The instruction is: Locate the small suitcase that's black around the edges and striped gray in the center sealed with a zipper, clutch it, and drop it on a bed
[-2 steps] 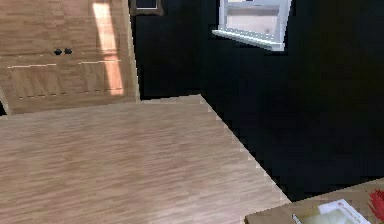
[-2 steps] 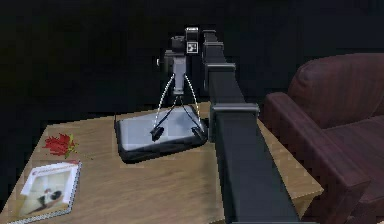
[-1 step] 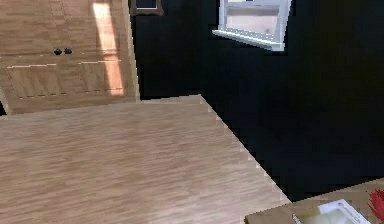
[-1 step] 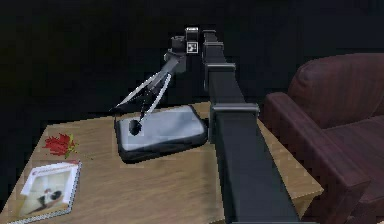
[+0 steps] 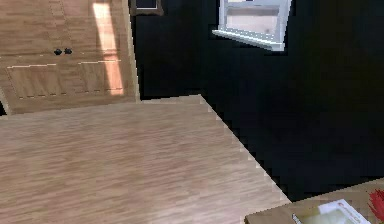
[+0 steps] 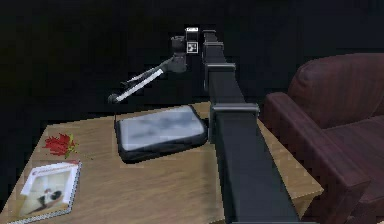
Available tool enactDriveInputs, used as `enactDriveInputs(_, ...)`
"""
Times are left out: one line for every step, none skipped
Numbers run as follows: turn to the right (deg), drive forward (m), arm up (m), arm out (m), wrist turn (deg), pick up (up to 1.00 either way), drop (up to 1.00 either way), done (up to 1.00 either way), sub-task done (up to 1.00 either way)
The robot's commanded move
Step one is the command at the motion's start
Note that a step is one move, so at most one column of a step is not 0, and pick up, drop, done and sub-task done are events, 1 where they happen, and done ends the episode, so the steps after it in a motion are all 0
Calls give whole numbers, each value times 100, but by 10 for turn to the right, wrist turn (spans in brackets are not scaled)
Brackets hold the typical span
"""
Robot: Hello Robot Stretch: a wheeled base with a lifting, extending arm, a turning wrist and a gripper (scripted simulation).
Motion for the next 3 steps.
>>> enactDriveInputs(0,0,0,0,60,0,0,0,0)
enactDriveInputs(0,0,-30,0,0,0,0,0,0)
enactDriveInputs(0,0,0,0,0,100,0,0,0)
